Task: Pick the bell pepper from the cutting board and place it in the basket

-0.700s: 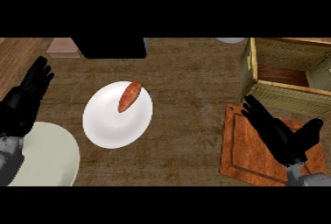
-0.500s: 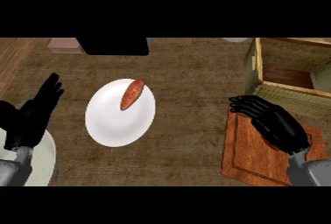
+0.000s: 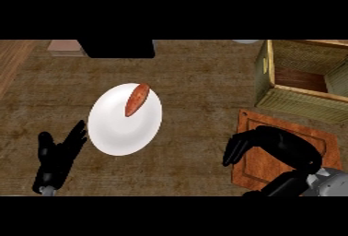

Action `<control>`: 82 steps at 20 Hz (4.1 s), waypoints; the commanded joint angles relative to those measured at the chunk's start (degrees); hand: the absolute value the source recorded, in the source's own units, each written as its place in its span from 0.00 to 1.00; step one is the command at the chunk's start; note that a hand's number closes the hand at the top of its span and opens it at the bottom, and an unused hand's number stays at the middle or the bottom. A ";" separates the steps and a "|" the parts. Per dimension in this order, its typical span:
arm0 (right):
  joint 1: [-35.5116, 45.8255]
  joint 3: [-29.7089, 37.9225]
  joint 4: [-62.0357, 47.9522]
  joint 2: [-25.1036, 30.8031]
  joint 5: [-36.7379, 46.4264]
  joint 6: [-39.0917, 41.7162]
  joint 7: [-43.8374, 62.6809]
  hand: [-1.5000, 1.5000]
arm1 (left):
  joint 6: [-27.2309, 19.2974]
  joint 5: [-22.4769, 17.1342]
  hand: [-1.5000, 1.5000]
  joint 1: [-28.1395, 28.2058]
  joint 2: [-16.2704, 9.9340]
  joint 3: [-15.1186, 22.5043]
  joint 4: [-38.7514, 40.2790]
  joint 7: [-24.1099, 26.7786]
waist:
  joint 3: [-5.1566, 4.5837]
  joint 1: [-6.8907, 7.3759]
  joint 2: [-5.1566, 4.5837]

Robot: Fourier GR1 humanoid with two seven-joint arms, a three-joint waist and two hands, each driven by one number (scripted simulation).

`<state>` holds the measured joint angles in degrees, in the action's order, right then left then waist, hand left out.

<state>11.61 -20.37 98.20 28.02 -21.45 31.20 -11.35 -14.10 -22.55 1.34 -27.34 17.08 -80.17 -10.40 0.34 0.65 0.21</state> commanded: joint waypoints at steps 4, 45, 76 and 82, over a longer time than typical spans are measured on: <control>2.14 5.25 7.29 9.82 20.36 -5.55 -0.87 0.00 | -0.47 -0.49 0.50 3.56 0.84 0.28 0.72 -1.10 | -0.36 -1.86 0.41; 11.66 8.23 -2.72 36.43 40.12 8.94 -13.63 0.00 | 2.01 4.16 0.50 2.58 4.71 -1.81 3.11 -0.54 | -0.36 -0.21 -0.39; 8.40 2.58 -21.35 17.48 67.94 -6.03 -24.11 0.00 | 6.24 6.90 0.50 5.33 5.32 -6.69 -2.66 -5.07 | -0.33 -0.32 -0.21; 10.75 -0.22 -25.04 11.83 73.41 -7.61 -21.30 0.00 | 4.50 8.97 0.50 4.15 7.14 -6.99 -0.10 -4.96 | -0.33 0.09 -0.39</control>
<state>20.08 -18.66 76.66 44.02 48.11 24.47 -34.80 -9.20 -13.83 5.74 -20.95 10.13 -82.80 -11.96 0.60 0.34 0.39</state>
